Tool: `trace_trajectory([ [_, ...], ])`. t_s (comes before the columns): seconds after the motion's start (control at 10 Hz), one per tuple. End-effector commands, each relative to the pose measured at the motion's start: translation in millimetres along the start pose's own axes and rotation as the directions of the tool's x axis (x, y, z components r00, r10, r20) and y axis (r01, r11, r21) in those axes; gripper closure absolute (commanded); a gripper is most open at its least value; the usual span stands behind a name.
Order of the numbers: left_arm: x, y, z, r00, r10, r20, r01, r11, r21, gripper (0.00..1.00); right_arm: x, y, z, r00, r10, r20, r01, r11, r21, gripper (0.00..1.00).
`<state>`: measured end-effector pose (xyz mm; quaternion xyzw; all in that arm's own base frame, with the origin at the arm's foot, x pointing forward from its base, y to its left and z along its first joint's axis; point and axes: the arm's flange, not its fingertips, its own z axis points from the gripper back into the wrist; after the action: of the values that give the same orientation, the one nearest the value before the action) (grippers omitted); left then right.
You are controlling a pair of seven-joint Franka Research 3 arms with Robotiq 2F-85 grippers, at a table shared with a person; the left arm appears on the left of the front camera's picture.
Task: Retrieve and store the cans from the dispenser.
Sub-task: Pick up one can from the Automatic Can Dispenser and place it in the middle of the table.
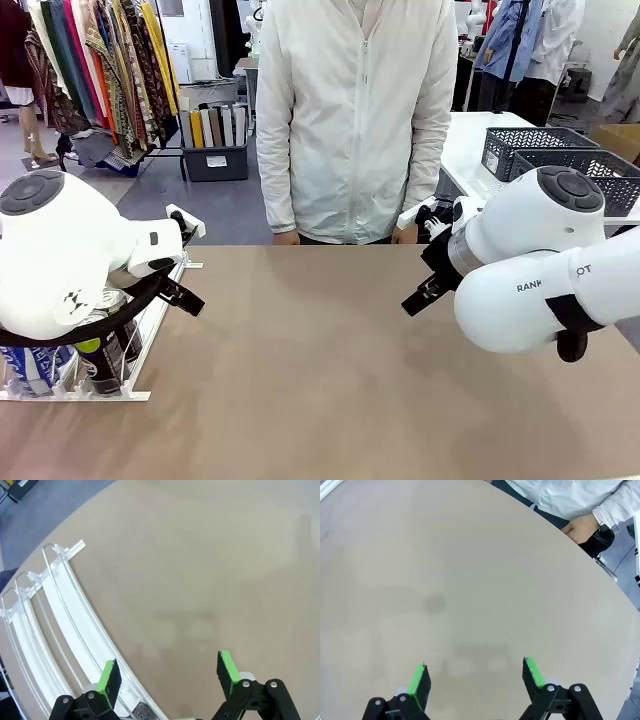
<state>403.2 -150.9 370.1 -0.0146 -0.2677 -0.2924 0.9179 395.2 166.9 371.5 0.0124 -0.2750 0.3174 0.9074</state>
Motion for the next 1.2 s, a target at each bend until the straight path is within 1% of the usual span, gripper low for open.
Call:
trace_trajectory([
  [0.0,0.1,0.0,0.2,1.0,0.0,0.0,0.0,1.0,0.0,0.0,0.0,0.0,0.0,1.0,0.0,0.0,0.0,1.0,0.0,0.0],
  [1.1,0.1,0.0,0.2,1.0,0.0,0.0,0.0,1.0,0.0,0.0,0.0,0.0,0.0,1.0,0.0,0.0,0.0,1.0,0.0,0.0],
])
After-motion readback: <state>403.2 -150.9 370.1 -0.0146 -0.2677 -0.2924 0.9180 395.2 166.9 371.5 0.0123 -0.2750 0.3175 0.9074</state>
